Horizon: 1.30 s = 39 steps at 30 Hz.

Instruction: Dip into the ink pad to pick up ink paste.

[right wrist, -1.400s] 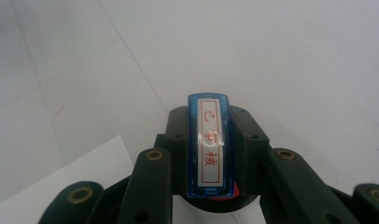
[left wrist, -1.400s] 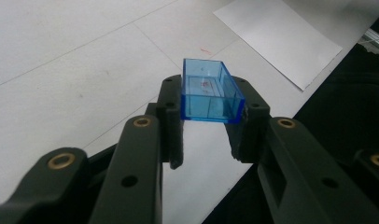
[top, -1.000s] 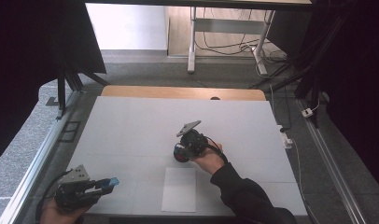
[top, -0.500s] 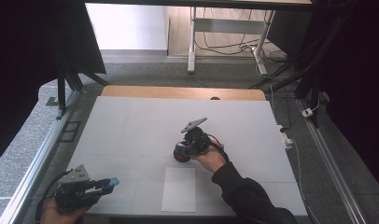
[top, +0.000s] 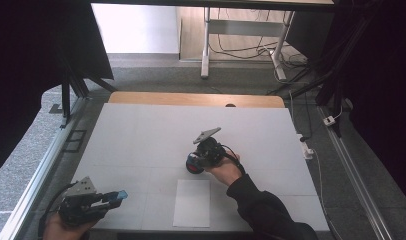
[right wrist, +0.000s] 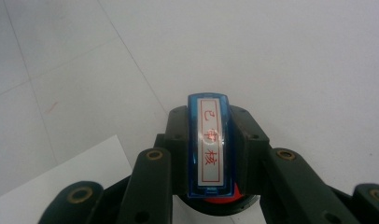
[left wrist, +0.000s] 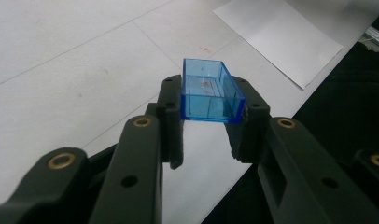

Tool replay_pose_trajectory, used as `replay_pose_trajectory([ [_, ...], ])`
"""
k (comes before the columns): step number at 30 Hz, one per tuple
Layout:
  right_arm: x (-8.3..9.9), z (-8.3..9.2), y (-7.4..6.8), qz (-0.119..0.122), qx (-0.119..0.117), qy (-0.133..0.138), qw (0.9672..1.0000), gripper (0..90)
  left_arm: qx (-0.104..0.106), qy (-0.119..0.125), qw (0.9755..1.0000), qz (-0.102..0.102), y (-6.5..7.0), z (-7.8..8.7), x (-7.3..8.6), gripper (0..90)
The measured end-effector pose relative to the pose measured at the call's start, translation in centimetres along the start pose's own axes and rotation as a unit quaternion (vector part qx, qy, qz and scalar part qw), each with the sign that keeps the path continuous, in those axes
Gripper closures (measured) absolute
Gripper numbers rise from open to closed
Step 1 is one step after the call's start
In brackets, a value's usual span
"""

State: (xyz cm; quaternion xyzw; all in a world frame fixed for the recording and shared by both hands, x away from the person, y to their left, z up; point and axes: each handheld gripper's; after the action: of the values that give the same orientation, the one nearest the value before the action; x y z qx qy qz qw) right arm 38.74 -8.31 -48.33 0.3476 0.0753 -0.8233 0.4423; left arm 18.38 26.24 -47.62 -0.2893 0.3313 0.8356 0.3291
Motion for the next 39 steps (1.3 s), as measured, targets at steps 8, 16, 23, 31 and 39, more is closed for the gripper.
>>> replay_pose_trajectory([
  [8, -0.1, 0.2, -0.4, 0.015, 0.011, -0.001, 0.9998, 71.7, 0.001, 0.000, 1.0000, 0.000, 0.0, 0.0, 0.0, 68.4],
  [16, 0.0, 0.7, 0.1, -0.009, -0.008, 0.018, 0.9998, 71.6, 0.004, 0.002, 1.0000, 0.002, -0.1, 0.1, 0.0, 68.4],
  [23, -0.2, 1.9, 0.0, -0.004, -0.027, 0.035, 0.9990, 71.6, 0.005, 0.003, 1.0000, 0.003, -0.1, 0.1, 0.0, 68.4],
  [31, -0.5, 3.5, -0.4, -0.006, -0.047, 0.051, 0.9976, 71.6, 0.005, 0.003, 1.0000, 0.003, -0.1, 0.1, 0.0, 68.4],
  [39, -0.5, 5.1, -0.6, -0.004, -0.057, 0.069, 0.9960, 71.6, 0.008, 0.005, 0.9999, 0.005, -0.2, 0.1, 0.0, 68.4],
])
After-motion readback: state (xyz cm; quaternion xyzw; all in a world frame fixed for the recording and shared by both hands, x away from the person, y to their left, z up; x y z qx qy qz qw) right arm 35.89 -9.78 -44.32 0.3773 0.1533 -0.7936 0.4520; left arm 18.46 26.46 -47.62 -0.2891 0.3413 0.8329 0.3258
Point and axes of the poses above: each handheld gripper's, and its own axes: z roughly backward along the jaws, x roughly out of its underside, y roughly to its right, and after that the axes turned 15 degrees about x, right-handed
